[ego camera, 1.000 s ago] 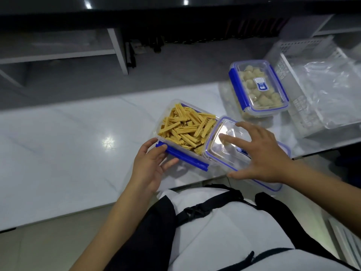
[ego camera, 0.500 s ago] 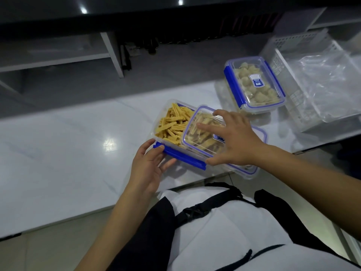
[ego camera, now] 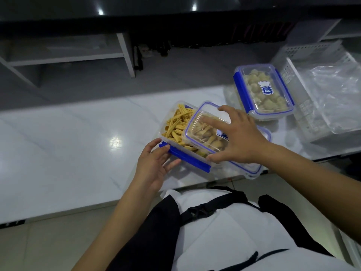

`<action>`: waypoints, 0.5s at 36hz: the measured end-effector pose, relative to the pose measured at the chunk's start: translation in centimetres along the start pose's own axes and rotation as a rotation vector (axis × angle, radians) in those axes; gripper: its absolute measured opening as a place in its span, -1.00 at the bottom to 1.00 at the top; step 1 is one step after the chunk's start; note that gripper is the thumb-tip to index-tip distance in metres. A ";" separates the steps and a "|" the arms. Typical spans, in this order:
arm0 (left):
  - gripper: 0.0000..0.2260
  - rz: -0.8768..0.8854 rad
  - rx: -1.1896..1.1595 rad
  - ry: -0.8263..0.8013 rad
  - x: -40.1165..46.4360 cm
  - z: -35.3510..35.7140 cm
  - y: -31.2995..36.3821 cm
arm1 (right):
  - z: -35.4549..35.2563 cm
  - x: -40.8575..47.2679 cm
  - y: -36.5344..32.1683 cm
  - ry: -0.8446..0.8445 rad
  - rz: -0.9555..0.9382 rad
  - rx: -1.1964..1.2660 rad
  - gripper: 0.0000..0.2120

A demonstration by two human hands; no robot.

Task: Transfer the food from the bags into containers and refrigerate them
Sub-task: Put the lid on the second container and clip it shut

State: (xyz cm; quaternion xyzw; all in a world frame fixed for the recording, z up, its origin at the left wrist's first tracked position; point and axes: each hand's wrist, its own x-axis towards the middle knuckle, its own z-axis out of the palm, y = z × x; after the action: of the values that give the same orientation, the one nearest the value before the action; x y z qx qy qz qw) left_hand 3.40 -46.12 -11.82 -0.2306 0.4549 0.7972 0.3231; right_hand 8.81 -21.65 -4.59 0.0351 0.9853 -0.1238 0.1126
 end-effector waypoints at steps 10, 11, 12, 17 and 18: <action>-0.66 0.001 0.006 0.007 -0.1 0.3 0.0 | 0.0 3.2 -3.0 0.076 -0.035 0.062 -0.04; -0.66 0.005 0.008 0.008 -0.1 0.3 -0.1 | 0.4 3.5 -3.3 0.062 -0.039 0.049 -0.04; -0.66 0.010 0.010 0.008 -0.2 0.3 -0.1 | 0.9 3.7 -3.6 0.047 -0.044 0.024 -0.04; -0.65 0.027 0.002 0.019 -0.1 0.1 -0.3 | 3.2 3.4 -3.2 0.021 -0.052 -0.055 -0.08; -0.65 0.031 -0.001 0.024 -0.1 0.1 -0.3 | 3.3 3.2 -2.9 0.032 -0.053 -0.043 -0.09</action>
State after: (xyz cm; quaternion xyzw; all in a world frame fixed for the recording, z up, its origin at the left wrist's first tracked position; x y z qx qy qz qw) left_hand 3.71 -45.91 -11.87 -0.2334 0.4618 0.7996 0.3050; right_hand 6.09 -25.11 -7.80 0.0086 0.9900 -0.1049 0.0941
